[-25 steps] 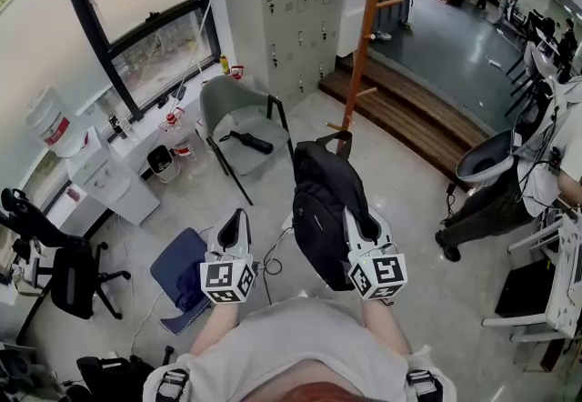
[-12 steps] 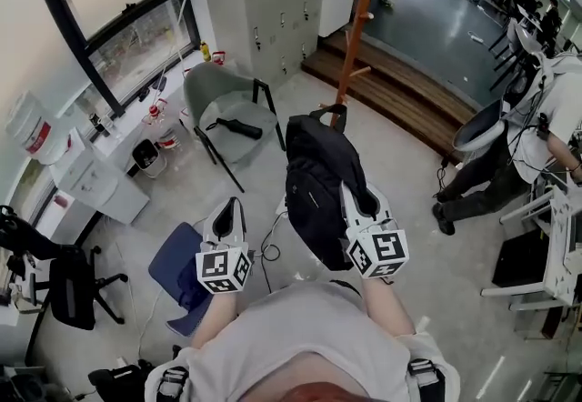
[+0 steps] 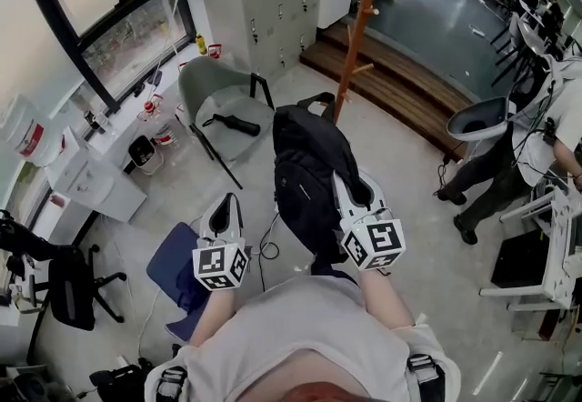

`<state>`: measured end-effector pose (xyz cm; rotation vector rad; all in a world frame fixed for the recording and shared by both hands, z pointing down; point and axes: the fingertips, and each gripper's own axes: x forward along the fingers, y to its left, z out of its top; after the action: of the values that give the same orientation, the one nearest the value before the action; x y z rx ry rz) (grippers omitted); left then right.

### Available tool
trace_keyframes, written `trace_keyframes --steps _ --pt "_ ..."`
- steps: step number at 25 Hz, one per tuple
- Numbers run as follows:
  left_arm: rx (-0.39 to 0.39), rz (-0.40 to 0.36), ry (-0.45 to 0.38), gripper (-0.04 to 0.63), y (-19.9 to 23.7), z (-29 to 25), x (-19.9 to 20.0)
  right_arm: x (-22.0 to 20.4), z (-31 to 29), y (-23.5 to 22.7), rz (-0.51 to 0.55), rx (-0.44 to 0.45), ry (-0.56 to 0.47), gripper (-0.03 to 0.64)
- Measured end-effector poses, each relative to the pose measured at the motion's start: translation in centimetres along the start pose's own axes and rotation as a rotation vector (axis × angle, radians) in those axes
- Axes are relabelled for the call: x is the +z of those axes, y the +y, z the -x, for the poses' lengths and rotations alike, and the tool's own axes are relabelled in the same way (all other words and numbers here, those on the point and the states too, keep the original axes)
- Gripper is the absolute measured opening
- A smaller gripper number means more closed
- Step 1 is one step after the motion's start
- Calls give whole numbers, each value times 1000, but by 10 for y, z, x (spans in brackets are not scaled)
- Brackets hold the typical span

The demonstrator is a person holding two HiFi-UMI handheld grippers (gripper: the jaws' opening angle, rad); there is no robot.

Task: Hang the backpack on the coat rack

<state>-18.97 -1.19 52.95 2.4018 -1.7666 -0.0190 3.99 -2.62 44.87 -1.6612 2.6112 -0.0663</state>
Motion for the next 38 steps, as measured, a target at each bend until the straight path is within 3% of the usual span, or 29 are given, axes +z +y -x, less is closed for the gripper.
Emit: trace_keyframes --steps 8,19,27,38 --pt "78 -18 8 11 6 -84 4 -17 -73 -56 -38 74 20 64" --pt "152 -24 -23 11 -18 -210 32 -8 -167 -144 -37 194 18 64" --pt "129 -20 -13 11 -16 -259 32 -2 -198 -176 -46 179 -12 64" --pt "30 -25 -6 11 21 -292 54 22 -232 -166 -31 84 -28 64"
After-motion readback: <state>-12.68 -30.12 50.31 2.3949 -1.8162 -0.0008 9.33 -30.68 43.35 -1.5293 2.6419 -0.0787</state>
